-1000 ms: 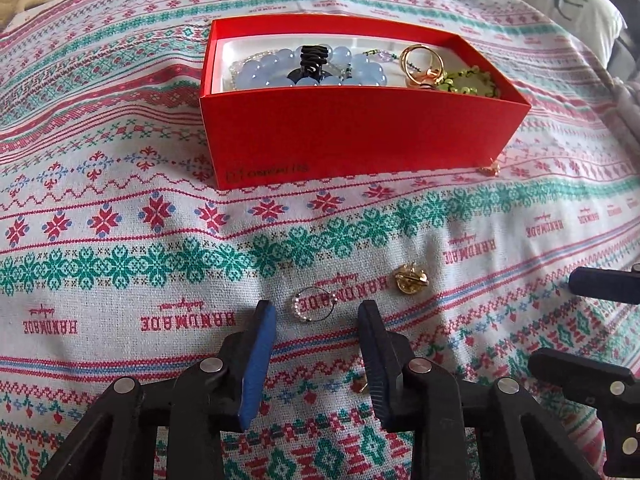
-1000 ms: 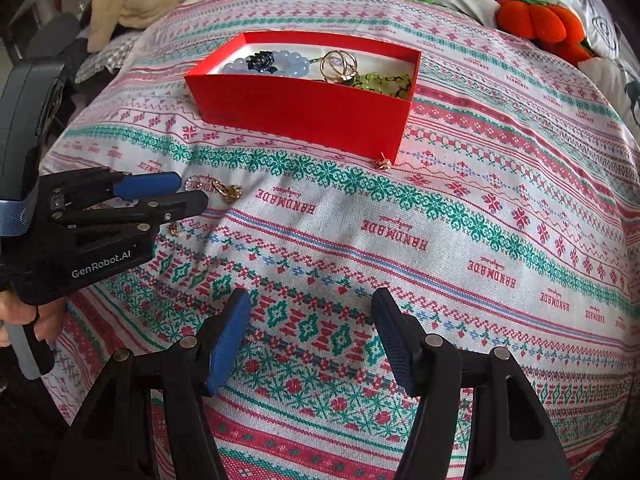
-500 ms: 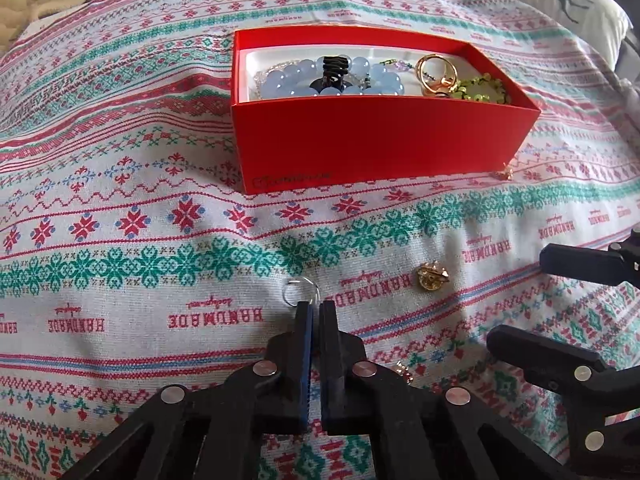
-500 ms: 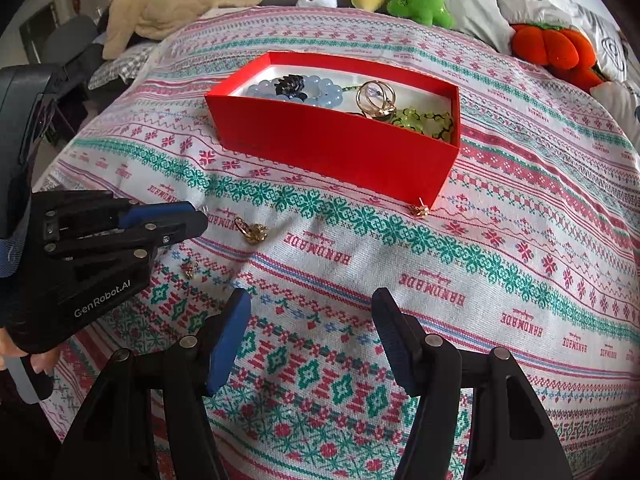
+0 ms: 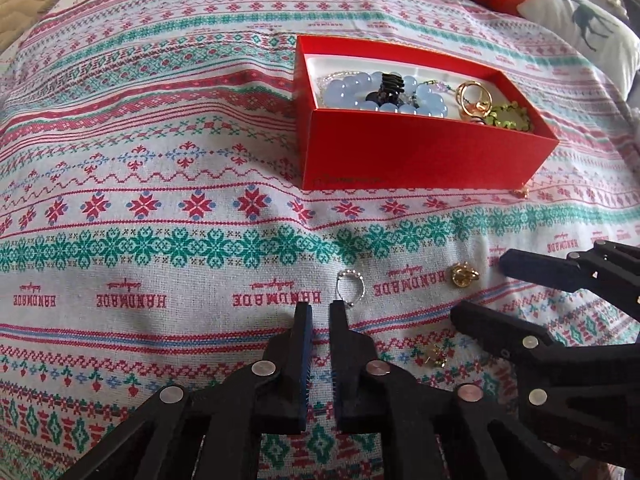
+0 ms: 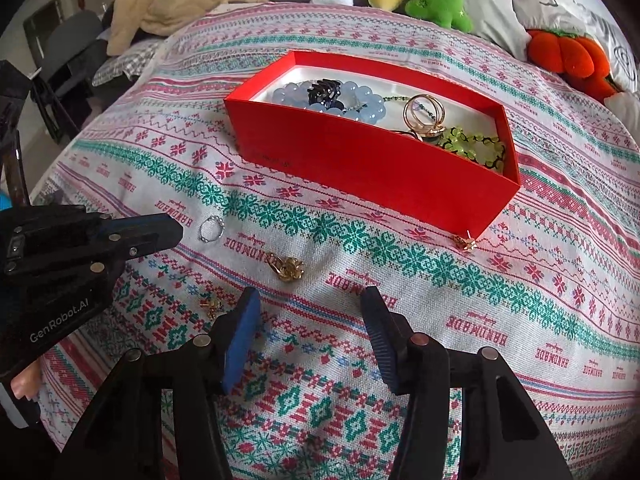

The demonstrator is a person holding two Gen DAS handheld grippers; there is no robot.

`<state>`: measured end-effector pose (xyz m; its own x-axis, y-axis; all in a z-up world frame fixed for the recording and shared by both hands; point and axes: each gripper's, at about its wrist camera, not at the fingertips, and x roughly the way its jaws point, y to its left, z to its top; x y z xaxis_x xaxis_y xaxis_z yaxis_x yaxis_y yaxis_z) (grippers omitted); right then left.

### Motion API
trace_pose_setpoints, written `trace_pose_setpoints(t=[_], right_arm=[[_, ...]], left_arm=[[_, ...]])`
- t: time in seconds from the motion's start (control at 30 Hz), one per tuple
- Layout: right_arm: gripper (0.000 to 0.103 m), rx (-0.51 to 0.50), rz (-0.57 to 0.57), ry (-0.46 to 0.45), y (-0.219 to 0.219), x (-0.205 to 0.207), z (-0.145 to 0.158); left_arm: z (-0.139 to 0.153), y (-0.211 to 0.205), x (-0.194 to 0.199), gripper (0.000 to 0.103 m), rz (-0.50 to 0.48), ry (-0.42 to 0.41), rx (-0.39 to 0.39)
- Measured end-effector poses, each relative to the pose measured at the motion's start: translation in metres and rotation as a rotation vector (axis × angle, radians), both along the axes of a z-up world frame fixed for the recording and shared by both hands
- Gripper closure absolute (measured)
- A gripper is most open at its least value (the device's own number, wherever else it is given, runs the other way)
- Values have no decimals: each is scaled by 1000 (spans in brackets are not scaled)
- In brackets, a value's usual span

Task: Organize jewelry
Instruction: 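Grasp the silver ring with the left tool while the right tool grasps a gold earring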

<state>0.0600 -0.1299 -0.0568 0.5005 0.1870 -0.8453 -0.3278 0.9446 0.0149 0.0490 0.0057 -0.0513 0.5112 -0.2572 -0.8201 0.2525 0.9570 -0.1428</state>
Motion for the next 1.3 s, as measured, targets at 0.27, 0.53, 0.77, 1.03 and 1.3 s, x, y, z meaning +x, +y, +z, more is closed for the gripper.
trace_pose_setpoints(t=[0.27, 0.53, 0.77, 1.03, 1.3], right_arm=[[69, 0, -11, -12, 9, 11, 0], [87, 14, -7, 2, 3, 10, 2], [89, 31, 8, 12, 1, 4, 9], [89, 44, 26, 16, -5, -8, 17], [89, 54, 3, 20, -17, -13, 21]], left_arm=[[0, 4, -4, 72, -8, 7, -11], [-1, 2, -3, 59, -27, 16, -17], [0, -5, 3, 59, -55, 16, -37], [-7, -21, 8, 59, -110, -1, -2], [-13, -31, 14, 80, -129, -46, 34]])
